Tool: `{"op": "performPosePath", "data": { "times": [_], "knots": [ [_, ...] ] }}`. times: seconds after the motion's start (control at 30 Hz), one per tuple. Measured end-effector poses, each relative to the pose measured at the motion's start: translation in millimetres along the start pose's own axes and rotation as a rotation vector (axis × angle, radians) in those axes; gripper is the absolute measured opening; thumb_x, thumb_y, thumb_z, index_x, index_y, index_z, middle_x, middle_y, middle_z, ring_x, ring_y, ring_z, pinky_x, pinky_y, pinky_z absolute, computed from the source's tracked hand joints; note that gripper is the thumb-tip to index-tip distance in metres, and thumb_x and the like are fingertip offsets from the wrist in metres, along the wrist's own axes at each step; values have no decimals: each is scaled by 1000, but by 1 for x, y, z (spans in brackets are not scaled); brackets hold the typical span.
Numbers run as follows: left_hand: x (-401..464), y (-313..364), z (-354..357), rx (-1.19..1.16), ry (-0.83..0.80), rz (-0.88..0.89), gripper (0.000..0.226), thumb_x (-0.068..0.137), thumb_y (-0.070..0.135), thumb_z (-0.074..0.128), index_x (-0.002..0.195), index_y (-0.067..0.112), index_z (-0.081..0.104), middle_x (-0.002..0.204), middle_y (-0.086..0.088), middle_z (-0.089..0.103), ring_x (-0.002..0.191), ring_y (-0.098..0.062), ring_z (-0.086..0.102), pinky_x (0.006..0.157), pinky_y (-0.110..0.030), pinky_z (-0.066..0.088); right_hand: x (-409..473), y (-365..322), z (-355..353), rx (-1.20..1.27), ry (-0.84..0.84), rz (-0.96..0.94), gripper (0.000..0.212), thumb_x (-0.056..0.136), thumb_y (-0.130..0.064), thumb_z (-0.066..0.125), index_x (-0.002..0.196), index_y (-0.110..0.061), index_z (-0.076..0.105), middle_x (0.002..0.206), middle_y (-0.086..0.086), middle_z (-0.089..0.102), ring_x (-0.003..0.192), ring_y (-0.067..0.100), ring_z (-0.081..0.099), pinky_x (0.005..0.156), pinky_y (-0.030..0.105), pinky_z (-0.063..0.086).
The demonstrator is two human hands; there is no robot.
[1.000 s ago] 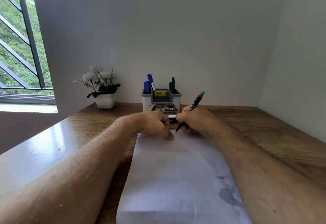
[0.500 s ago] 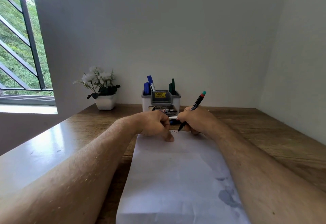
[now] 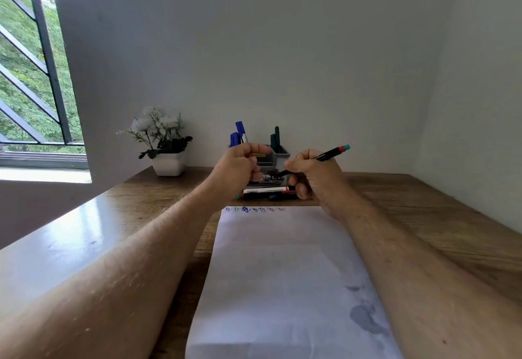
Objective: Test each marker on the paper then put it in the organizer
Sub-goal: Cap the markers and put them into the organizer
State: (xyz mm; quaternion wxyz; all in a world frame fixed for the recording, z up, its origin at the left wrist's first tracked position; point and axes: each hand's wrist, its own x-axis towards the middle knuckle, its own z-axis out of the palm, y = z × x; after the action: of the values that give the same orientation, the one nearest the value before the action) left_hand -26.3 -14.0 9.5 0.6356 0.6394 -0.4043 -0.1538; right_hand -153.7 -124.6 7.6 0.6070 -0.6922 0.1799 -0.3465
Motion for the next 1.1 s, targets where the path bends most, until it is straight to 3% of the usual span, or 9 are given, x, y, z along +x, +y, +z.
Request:
{"op": "performPosePath", "data": {
  "times": [0.1,0.27,0.43,0.83,1.0,1.1],
  "knots": [
    [-1,-1,-3,-112,40,-9,30,101,-2,42,105,13,67,96,-10,63,77,-18,57,88,-38,56,0,-1,-1,18,7,-25,25,87,-7,71,69,-13,54,52,8,55,34,14,40,36,20,33],
    [0,-2,-4,-366,96,-48,20,99,-1,48,108,6,65,90,-12,64,78,-18,63,75,-30,61,-5,-5,-1,129,-3,-37,17,93,-17,59,78,-10,64,59,7,64,44,16,50,46,25,41],
    [2,-3,-6,-567,184,-145,19,96,3,55,113,0,64,100,-18,67,96,-25,69,68,-27,62,-6,-5,-1,221,-9,-34,22,94,-15,45,84,-8,64,65,13,69,46,19,56,48,26,44],
    [0,-1,-4,-598,146,-193,17,95,6,58,109,0,67,97,-15,69,88,-21,69,61,-22,60,-6,-6,1,202,-28,-52,15,97,-13,49,85,-12,58,77,15,73,50,20,60,44,25,46],
    [1,-5,-8,-609,196,-205,28,95,9,60,120,-2,61,112,-22,69,91,-24,72,58,-22,58,-3,-4,0,156,-25,-100,9,90,-6,65,91,-11,73,73,10,71,47,19,58,41,24,46],
    [1,-6,-8,-622,198,-195,34,94,10,63,125,-1,57,109,-22,71,83,-21,74,56,-21,58,-3,-3,1,162,-42,-93,13,89,-5,66,96,-10,76,73,8,71,50,20,60,43,25,47]
  ]
}}
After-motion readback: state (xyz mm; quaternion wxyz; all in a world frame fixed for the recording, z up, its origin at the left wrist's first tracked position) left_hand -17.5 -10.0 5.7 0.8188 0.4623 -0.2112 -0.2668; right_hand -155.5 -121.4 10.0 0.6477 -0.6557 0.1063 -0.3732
